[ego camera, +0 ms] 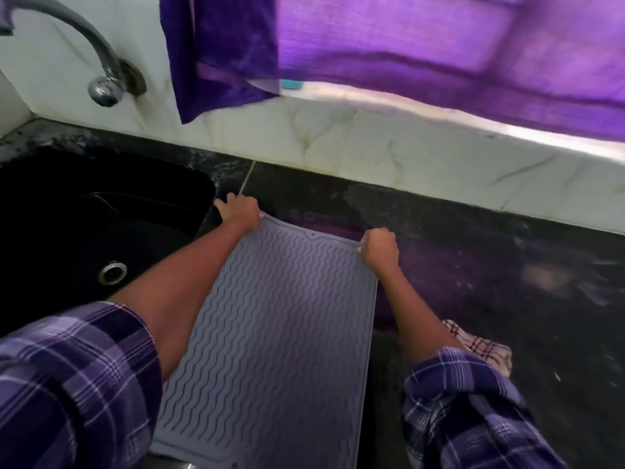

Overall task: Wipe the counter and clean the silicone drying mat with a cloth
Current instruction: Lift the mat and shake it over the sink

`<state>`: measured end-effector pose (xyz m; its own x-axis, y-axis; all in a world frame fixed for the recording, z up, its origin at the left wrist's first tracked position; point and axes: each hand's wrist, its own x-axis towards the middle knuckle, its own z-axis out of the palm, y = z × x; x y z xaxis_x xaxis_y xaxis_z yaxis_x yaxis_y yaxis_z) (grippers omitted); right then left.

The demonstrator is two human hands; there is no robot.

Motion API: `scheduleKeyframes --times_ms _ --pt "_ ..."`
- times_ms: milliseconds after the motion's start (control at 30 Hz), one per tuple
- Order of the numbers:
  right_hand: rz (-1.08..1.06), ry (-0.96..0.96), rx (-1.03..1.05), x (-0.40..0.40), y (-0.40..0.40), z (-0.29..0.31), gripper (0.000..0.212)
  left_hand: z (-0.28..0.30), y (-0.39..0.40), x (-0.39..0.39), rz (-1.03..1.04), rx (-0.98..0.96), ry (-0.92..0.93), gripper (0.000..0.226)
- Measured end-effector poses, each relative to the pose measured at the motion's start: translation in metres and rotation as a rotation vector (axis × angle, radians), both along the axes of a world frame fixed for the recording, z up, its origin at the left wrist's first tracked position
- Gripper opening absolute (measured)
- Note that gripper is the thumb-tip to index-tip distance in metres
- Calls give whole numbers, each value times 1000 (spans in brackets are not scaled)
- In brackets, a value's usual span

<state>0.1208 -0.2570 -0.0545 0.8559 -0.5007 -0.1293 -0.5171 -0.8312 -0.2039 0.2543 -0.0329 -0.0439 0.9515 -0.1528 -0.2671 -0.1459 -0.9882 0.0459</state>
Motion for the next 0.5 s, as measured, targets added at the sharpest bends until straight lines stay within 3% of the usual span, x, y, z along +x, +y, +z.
scheduleKeyframes --times_ms 200,367,500 --pt "66 -177 -33 8 41 58 20 42 40 1 14 -156 -139 28" --pt "233 -76 -83 36 108 176 27 127 115 -10 -41 -335 -152 27" --pt "266 -230 -195 50 165 271 34 216 200 -6 -20 -445 -282 30"
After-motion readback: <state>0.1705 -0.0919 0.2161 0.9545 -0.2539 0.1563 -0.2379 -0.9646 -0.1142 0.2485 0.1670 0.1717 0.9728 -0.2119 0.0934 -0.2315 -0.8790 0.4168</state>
